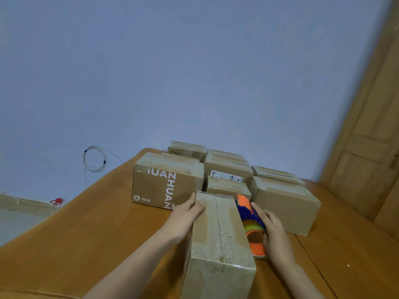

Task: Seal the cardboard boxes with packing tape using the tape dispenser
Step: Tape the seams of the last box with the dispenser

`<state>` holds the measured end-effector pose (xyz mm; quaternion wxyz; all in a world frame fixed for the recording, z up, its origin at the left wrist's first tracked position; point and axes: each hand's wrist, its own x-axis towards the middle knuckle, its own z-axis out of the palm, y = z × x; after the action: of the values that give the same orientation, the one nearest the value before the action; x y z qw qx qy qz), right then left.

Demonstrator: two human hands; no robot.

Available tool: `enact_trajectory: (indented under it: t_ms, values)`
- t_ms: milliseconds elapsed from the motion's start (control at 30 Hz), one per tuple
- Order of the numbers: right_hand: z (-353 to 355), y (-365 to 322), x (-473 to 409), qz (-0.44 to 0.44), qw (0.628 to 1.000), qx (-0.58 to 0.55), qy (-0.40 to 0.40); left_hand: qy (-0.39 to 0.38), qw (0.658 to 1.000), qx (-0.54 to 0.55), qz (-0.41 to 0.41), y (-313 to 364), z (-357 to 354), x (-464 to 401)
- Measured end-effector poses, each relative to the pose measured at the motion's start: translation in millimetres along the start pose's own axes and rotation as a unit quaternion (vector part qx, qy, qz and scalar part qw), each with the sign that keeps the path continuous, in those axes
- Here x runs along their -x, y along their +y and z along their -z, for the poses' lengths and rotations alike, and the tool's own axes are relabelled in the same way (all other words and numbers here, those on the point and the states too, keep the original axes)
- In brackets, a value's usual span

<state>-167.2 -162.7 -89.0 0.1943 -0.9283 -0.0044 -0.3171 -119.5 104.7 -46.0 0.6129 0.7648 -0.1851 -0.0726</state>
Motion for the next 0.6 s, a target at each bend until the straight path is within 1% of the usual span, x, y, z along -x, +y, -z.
enact_trajectory:
  t_ms: [100,167,267,367,467,533,600]
  values:
    - [-1.3,-4.3,3.6,0.002,1.0,0.021,0.007,-0.041,0.998,-0.002,0.043,1.4,10.3,-3.1]
    - [-1.8,-7.4,7.3,0.011,0.999,0.037,0.004,-0.069,0.996,-0.012,0.051,8.4,18.5,-4.8]
    - [1.5,-16.3,12.9,0.016,0.998,0.068,0.001,-0.119,0.986,-0.102,0.053,25.3,36.1,-13.2]
    - [1.7,-27.2,22.5,0.019,0.995,0.094,0.009,-0.17,0.961,-0.208,0.062,39.2,53.0,-24.3]
    - [-0.1,-45.4,32.3,0.012,0.995,0.1,0.016,-0.213,0.931,-0.289,0.073,56.2,63.3,-29.6]
    - [-2.6,-58.7,36.9,0.011,0.994,0.103,0.023,-0.208,0.907,-0.361,0.065,67.9,63.7,-33.7]
    - [-5.4,-70.3,41.9,0.007,0.994,0.106,0.02,-0.183,0.883,-0.43,0.051,77.4,58.2,-38.5]
